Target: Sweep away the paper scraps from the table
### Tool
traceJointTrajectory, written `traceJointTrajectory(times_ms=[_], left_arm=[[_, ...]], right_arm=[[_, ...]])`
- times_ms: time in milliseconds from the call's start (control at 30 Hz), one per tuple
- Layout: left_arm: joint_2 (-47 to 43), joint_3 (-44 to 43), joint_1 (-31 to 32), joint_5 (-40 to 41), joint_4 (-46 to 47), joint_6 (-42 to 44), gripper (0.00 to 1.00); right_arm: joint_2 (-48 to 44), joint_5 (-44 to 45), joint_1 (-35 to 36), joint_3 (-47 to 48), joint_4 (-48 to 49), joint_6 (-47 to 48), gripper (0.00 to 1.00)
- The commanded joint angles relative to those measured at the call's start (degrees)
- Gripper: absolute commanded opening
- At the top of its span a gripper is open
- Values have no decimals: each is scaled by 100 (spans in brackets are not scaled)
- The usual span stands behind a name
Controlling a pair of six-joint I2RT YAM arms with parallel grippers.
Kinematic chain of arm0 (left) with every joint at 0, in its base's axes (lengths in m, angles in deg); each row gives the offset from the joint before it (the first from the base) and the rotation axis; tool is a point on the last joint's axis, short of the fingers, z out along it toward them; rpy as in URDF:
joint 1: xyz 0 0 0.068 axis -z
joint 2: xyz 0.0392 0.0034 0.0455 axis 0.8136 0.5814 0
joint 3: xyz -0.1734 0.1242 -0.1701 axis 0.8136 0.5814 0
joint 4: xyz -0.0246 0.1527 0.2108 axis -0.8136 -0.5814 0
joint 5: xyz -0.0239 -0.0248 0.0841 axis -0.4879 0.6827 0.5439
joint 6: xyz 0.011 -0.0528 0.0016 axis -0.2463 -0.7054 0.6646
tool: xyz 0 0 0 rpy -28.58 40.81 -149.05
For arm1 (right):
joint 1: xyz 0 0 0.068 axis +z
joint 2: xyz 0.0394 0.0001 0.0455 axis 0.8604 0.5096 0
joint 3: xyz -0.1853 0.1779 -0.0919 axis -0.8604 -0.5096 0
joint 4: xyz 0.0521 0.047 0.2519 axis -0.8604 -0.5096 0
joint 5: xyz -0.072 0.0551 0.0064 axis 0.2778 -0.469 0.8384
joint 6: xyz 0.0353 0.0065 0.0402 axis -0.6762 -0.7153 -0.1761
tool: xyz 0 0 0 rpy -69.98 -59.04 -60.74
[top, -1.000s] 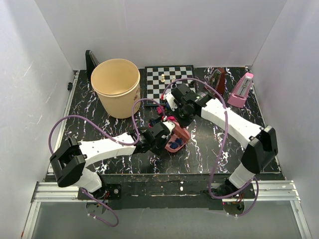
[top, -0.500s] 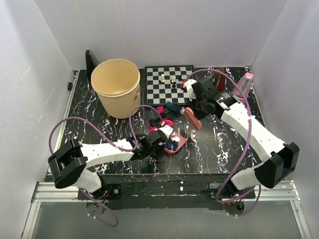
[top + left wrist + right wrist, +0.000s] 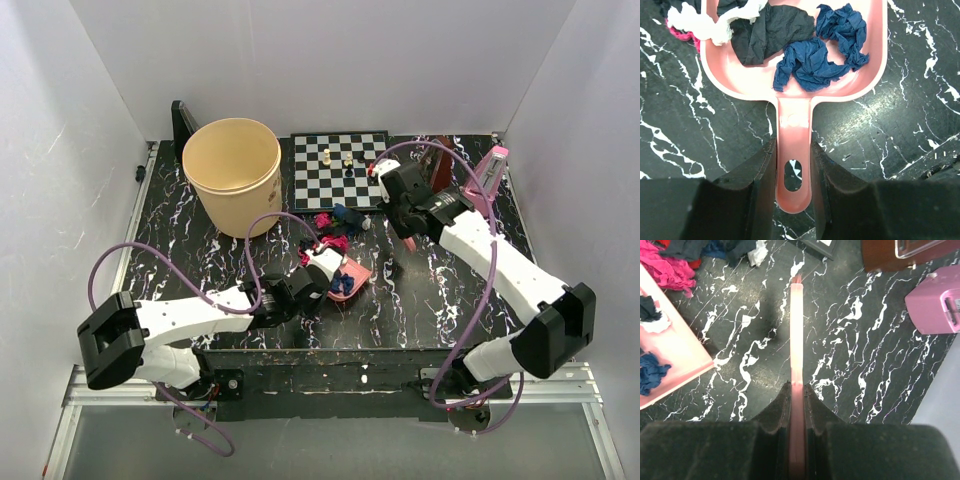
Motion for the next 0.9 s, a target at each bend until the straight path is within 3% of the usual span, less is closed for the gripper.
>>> traceJointTrajectory(times_ms=[0, 233, 533, 867], left_arm=[[-439, -149, 162, 578, -351, 88, 0], [-792, -903, 206, 709, -1483, -184, 0], [-967, -2108, 101, 1115, -2821, 26, 0], [-827, -3804, -1436, 150, -3419, 580, 0]], right_arm=[[-491, 462, -17, -109, 537, -37, 1], [-711, 928, -193, -215, 660, -607, 1], [-1036, 735, -228, -584, 792, -775, 1], [-1274, 261, -237, -944, 818, -951, 1]])
